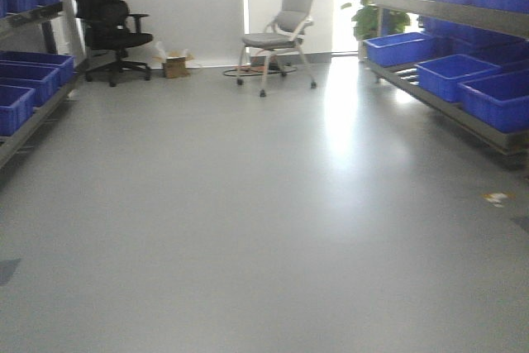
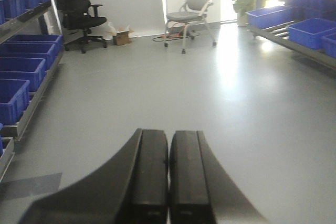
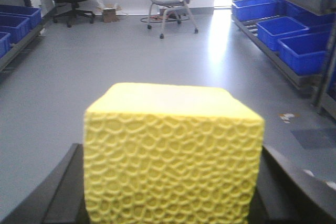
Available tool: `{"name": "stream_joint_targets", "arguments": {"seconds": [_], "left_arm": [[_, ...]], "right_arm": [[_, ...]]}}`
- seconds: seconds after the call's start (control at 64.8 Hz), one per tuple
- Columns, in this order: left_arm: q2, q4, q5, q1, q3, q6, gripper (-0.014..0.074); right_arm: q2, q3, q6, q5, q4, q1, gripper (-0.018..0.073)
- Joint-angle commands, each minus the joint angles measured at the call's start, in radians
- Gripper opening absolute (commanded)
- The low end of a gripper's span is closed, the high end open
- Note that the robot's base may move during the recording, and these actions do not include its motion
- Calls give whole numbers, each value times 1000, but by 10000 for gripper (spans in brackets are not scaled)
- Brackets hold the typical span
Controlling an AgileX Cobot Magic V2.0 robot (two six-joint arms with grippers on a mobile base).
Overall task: Place yellow foam block on left shelf second layer
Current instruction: 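Turn the base toward the shelf rack of blue bins and approach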
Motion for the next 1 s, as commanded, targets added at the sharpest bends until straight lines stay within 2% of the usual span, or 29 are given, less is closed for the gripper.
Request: {"name": "stream_joint_targets", "arguments": {"seconds": [0.0, 0.988], "left_arm": [[-13, -3, -86, -2, 26, -4, 136], [-13, -3, -86, -2, 26, -4, 136]], "right_arm": [[17, -25, -5, -85, -21, -5, 351], [17, -25, -5, -85, -21, -5, 351]]}}
